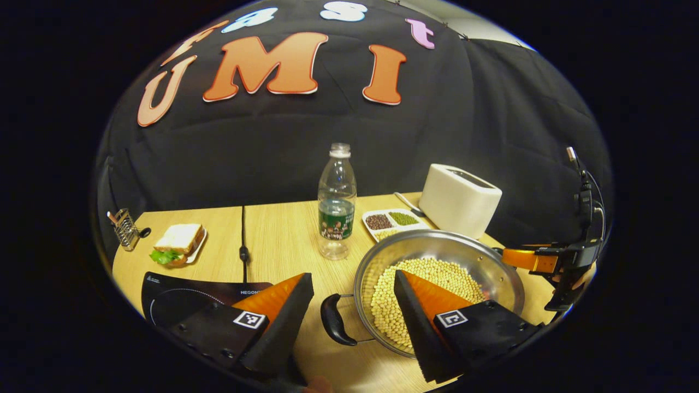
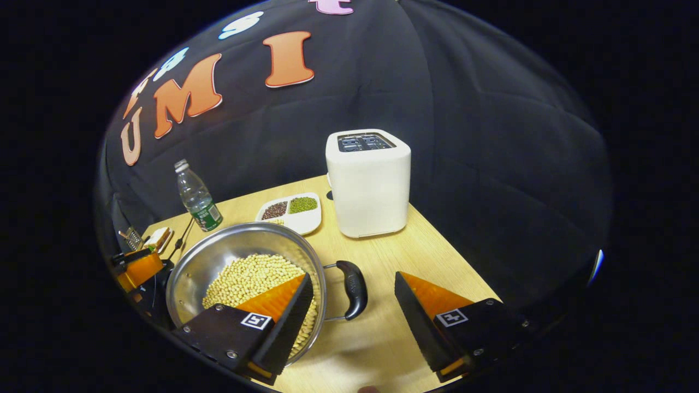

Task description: First push the handle of the pot to place it horizontally, then grasp the pot with both hands and set it on the induction cooktop.

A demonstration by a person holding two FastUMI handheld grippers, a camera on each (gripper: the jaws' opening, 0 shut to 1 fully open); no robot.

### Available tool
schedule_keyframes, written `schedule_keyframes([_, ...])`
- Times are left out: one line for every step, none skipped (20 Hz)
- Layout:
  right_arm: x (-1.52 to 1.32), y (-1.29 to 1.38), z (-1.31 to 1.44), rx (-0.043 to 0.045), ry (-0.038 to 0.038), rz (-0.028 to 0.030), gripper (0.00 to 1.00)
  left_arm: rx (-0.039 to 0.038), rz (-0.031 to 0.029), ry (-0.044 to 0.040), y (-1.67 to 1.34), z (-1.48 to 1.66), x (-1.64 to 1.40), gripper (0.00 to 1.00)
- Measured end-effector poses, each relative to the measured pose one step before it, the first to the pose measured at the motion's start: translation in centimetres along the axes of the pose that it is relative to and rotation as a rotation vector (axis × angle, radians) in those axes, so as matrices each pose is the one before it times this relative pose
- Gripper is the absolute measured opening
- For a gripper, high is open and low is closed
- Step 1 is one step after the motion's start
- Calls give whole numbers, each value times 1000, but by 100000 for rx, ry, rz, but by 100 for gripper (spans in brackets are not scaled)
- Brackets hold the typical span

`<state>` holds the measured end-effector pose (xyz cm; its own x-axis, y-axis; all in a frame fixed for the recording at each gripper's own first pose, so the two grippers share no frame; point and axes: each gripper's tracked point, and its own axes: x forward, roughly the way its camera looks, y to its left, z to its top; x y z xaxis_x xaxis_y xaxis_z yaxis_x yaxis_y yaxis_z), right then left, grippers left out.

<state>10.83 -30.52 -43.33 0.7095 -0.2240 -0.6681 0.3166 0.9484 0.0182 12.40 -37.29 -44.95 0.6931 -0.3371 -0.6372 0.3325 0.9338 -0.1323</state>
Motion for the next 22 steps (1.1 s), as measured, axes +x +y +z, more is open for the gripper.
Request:
schedule_keyframes([197, -98, 43, 1229, 550, 293, 94, 196, 68, 1817, -162, -386, 617, 98])
schedule_keyframes([329, 75, -84, 996, 566, 257, 94, 328, 112, 1587, -151, -341, 478, 98])
schedule_keyframes([432, 160, -114, 814, 908, 411, 94, 714, 266, 1979, -102, -530, 514, 100])
schedule_keyframes([31, 301, -124, 1322, 935, 1302, 94, 714, 1303, 2163, 162, -400, 340, 98])
schedule_keyframes([280, 25, -166, 890, 952, 781, 95, 476, 255, 1776, 49, -371, 487, 98])
schedule_keyframes([326, 138, -215, 449, 874, 381, 95, -296, 386, 986, 80, -329, 202, 98])
schedule_keyframes([141, 100, -278, 75, 953, 265, 95, -596, 116, 1667, -7, -319, 277, 98])
schedule_keyframes([212, 113, -182, -69, 819, 196, 95, -1044, 203, 2143, 71, -506, 254, 96])
schedule_keyframes([109, 153, -210, -251, 720, 452, 95, -1278, -93, 2285, -18, -565, 580, 96])
schedule_keyframes([178, 261, -184, -361, 650, 515, 95, -1449, 185, 2530, 144, -541, 398, 98])
schedule_keyframes([138, 218, -227, -206, 622, 340, 95, -1428, -273, 2411, -3, -611, 377, 98])
schedule_keyframes([293, 232, -220, -167, 1027, 262, 95, -1411, -465, 2005, -25, -437, 256, 98])
schedule_keyframes([204, 46, -238, -75, 1079, -120, 95, -1191, -577, 1359, -153, -317, 360, 98])
schedule_keyframes([264, 178, -278, 150, 1378, 3, 95, -760, -237, 781, 64, -73, 288, 98])
schedule_keyframes([283, 228, -379, 390, 1315, 499, 94, -629, -387, 697, -30, -189, 308, 96])
schedule_keyframes([229, 310, -337, 460, 1565, 662, 93, -528, 800, 941, 153, -122, 159, 97])
schedule_keyframes([109, 22, -172, 404, 1049, 67, 84, 508, 1843, 472, 602, -66, 134, 95])
schedule_keyframes([125, -86, -26, 185, 616, -851, 77, -149, 1425, 785, 549, -187, 160, 92])
schedule_keyframes([59, 88, 85, 793, -100, 56, 66, -1816, -744, -236, -86, 91, -137, 85])
schedule_keyframes([434, 40, -166, 710, 833, 164, 65, -1160, -37, 10, -174, 29, 69, 78])
schedule_keyframes([-378, -124, -18, 1447, 622, -211, 58, -1368, 603, 626, 34, -115, -22, 77])
schedule_keyframes([-150, 40, -176, 2069, 940, -254, 61, -1442, 923, 1059, 125, 102, 83, 76])
